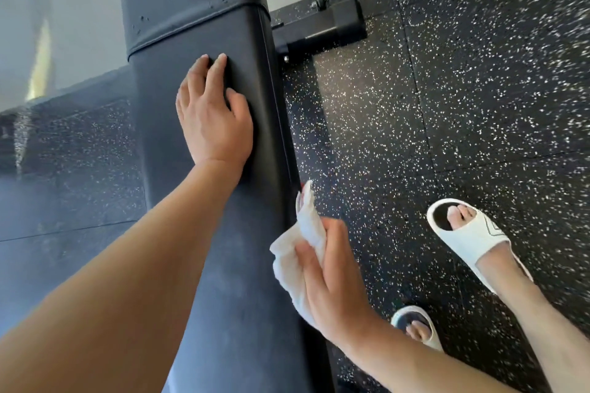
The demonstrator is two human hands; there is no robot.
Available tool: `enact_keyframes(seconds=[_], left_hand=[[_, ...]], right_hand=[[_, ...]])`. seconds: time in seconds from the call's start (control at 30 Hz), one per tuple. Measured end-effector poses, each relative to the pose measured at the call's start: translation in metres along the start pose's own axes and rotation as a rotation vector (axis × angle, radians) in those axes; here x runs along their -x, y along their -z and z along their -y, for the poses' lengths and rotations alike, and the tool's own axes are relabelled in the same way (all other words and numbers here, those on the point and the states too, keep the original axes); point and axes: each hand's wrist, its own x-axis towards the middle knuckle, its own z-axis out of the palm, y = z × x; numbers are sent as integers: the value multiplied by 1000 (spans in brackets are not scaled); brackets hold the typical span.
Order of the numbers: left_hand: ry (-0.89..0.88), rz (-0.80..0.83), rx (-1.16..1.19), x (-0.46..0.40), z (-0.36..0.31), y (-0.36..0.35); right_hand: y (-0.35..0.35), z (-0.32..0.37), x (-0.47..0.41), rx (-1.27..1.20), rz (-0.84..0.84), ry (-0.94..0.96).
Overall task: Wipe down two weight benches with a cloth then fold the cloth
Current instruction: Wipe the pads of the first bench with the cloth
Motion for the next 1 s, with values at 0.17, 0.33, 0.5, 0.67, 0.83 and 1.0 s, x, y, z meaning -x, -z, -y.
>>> enact_keyframes(seconds=[0.17, 0.33, 0.5, 0.67, 0.83, 1.0], left_hand=[[-17, 48, 19, 81, 11, 18], [-52, 107, -51, 187, 34, 45], [-42, 57, -87, 192, 38, 42], [-48, 49, -97, 193, 39, 41], [-53, 31, -106, 192, 39, 40], [-50, 27, -111, 193, 40, 40]], right_hand=[[5, 19, -57, 42, -78, 13], [2, 40, -108, 52, -128, -84], [0, 15, -34, 38, -157, -27], [-4, -6, 71, 75, -126, -58], [1, 1, 35, 21, -99, -63], [1, 24, -65, 15, -160, -50]])
